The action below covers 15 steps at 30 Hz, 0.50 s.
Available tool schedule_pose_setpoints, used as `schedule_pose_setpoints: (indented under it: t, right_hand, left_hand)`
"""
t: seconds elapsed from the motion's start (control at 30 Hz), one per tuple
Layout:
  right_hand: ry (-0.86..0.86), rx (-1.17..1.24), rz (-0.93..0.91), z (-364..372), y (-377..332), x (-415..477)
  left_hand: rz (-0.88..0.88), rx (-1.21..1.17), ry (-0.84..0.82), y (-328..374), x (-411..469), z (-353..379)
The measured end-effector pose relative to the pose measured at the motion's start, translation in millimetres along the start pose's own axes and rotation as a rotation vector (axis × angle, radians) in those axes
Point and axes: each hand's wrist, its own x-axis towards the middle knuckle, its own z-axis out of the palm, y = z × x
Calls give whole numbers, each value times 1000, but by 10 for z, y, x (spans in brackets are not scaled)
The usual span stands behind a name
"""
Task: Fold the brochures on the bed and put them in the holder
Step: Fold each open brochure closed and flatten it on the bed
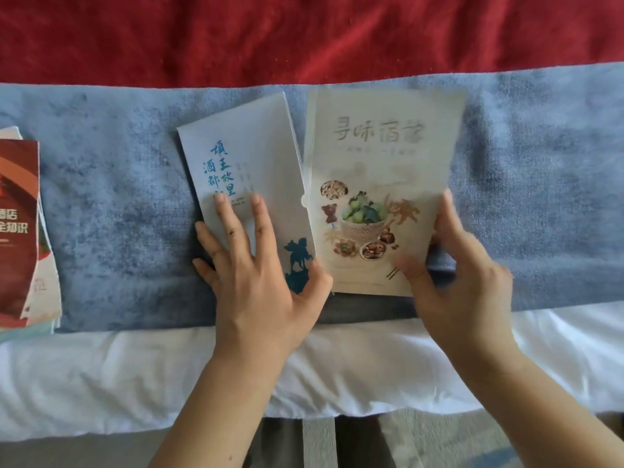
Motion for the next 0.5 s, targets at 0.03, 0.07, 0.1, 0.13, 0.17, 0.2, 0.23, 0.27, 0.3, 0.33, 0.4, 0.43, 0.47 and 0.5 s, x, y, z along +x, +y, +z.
schedule_pose_setpoints:
  t: [0.03, 0.07, 0.1, 0.13, 0.17, 0.2, 0.23, 0.27, 0.3, 0.33, 0.4, 0.43, 0.47, 0.5]
  right_hand:
    - [-27, -54, -21, 6, 10, 52]
    - [-44, -96, -49, 17, 12, 98]
    - [-63, -126, -75, 28, 7, 134]
    - [-85, -147, -92, 34, 1, 159]
    - [-104, -156, -98, 35, -2, 170]
    - [-116, -153, -96, 35, -3, 171]
    - [-125, -148, -87, 29, -3, 171]
    - [-143, -145, -69, 23, -4, 169]
    - [-165, -151, -49, 17, -6, 168]
    - [-180, -176, -40, 10, -7, 169]
    - [-199, -255, -38, -5, -13, 175]
    - [-208, -279, -26, -14, -28, 188]
    - [-219, -289, -6, -20, -43, 204]
    - [-235, -288, 11, -19, -59, 224]
  left_hand:
    - [3, 12, 5, -1, -1, 6]
    - [5, 22, 9, -1, 0, 12]
    - [6, 31, 12, 1, 4, 18]
    - [9, 41, 17, 4, 9, 27]
    - [12, 50, 21, 7, 12, 37]
    - [13, 57, 26, 8, 12, 44]
    - [12, 65, 30, 11, 10, 52]
    - [13, 78, 38, 13, 4, 60]
    - [17, 95, 49, 10, -7, 66]
    - [27, 111, 64, 2, -20, 70]
    - [49, 125, 96, -35, -41, 68]
    - [56, 129, 116, -60, -44, 61]
    - [61, 135, 135, -86, -45, 53]
    - [63, 141, 150, -114, -47, 43]
